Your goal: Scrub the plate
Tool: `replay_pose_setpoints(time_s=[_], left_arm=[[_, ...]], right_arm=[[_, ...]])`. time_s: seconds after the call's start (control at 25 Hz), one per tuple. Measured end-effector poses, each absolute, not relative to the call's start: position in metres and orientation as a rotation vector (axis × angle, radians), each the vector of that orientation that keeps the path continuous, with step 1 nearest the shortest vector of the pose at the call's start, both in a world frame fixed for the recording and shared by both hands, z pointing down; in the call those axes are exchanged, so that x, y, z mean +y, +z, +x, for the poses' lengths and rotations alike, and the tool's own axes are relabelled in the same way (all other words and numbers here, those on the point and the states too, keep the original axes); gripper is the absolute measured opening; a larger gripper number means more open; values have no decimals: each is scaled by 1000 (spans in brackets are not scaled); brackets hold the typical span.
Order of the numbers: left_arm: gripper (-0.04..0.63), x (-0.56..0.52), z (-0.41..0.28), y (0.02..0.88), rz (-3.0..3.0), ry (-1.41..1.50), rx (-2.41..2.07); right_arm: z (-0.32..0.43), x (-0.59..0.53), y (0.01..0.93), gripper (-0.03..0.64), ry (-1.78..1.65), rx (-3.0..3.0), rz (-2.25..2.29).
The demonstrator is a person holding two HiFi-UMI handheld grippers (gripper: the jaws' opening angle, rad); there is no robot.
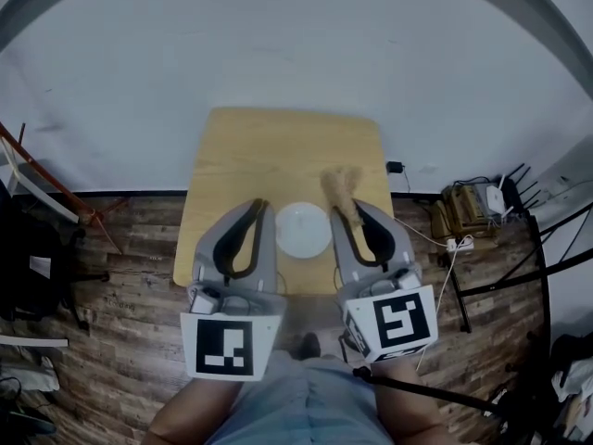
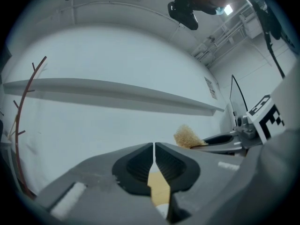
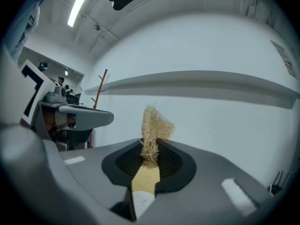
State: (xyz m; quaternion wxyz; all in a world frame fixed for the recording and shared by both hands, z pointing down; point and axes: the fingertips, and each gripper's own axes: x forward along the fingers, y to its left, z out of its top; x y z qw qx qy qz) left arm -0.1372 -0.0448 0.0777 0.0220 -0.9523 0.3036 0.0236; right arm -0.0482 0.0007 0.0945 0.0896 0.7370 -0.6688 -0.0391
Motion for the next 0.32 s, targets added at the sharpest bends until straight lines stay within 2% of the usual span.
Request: replay_pose_setpoints(time_s=[0.32], left_arm=[[37,-53,-130,78,-2963,90,912]], right_arm=[[-43,-5,96,71,-130,-1958,2204]])
